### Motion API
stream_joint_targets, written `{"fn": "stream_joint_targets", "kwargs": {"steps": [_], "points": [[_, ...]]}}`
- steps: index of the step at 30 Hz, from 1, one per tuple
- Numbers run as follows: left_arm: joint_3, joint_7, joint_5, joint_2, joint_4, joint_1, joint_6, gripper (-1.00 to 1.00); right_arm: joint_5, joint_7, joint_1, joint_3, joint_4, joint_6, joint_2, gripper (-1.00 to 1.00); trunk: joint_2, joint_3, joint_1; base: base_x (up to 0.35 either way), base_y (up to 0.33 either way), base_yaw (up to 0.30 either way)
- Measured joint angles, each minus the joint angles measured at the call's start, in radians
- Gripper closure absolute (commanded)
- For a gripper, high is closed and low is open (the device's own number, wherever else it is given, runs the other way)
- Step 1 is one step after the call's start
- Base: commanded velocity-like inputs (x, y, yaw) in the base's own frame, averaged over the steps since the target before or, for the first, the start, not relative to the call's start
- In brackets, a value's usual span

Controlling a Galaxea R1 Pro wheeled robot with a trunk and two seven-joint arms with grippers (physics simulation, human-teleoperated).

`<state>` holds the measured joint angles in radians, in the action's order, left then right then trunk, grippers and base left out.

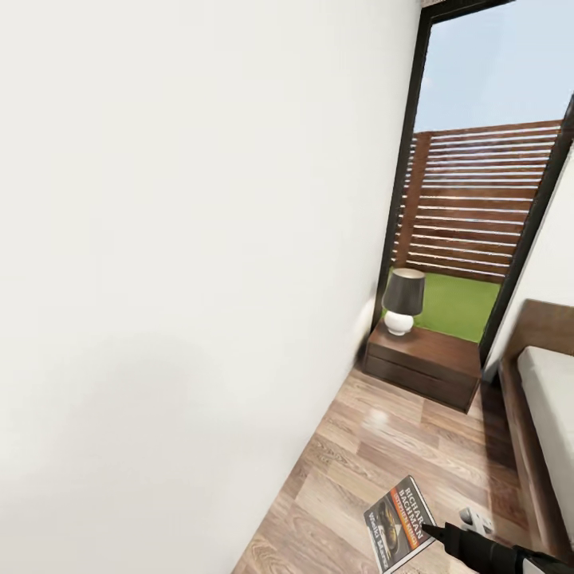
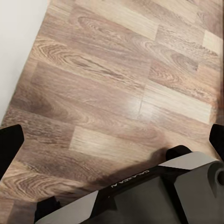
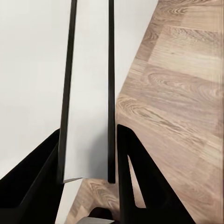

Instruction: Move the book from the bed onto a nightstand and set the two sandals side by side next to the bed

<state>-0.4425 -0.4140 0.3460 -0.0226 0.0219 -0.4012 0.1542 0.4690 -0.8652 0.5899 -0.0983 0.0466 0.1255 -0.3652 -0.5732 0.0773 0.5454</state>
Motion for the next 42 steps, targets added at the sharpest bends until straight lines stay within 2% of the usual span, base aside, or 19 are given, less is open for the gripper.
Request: {"fn": "stream_joint_targets", "kwargs": {"steps": [25, 36, 42], "points": [[0.0, 0.0, 0.0, 0.0, 0.0, 0.0, 0.0, -1.0, 0.0, 0.0, 0.0, 0.001, 0.0, 0.0, 0.0, 1.0, 0.0, 0.0, 0.0, 0.002, 0.0, -0.249], [0.0, 0.001, 0.0, 0.0, 0.0, 0.0, -0.001, -1.0, 0.001, 0.0, 0.0, 0.001, 0.0, 0.0, 0.0, 1.0, 0.0, 0.0, 0.0, 0.233, 0.0, -0.248], [0.0, 0.001, 0.0, 0.0, 0.0, 0.0, 0.0, -1.0, 0.001, 0.0, 0.0, 0.001, 0.0, 0.0, 0.0, 1.0, 0.0, 0.0, 0.0, 0.054, 0.0, -0.248]]}}
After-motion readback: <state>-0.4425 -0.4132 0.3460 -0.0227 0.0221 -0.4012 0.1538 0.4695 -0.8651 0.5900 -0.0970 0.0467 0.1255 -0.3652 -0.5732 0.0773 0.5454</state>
